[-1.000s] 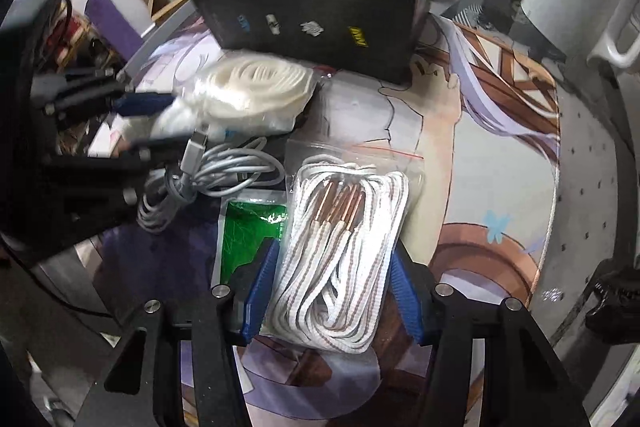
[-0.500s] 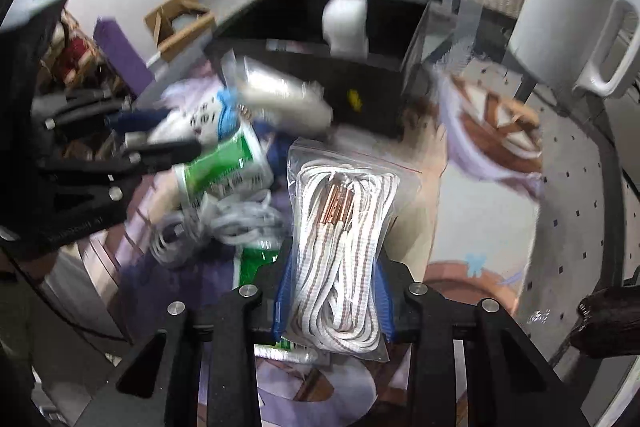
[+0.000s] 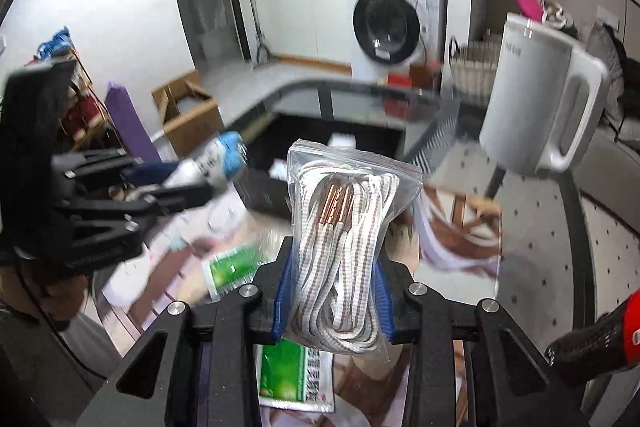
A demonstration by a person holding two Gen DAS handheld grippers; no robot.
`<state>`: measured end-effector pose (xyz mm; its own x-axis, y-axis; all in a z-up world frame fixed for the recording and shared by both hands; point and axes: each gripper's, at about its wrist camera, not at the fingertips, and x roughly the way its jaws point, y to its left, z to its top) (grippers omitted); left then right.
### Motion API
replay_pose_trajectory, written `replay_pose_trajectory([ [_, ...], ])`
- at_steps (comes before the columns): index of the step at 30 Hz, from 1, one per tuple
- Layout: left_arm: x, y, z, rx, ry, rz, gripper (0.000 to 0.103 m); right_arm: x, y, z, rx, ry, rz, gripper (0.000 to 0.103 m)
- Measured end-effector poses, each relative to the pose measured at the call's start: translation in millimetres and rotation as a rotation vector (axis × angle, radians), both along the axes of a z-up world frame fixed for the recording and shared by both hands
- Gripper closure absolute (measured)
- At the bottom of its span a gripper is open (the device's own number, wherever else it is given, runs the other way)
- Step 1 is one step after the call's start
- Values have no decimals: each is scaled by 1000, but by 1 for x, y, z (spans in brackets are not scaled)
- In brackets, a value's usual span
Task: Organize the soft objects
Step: 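Lift the doll with the left tool while the right tool carries the lace bag over the box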
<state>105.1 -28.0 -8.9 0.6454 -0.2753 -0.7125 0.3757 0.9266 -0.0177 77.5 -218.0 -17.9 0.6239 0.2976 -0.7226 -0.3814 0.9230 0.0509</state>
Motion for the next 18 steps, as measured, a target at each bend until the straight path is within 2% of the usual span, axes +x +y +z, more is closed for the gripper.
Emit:
replay_pose_trajectory([
  [13,-26,30,44,-139,-255,87,72,-37,-1,53,111,-322,18,69],
  [18,-37,37,52,-144,-322,105,72,-54,0,66,141,-405,28,69],
])
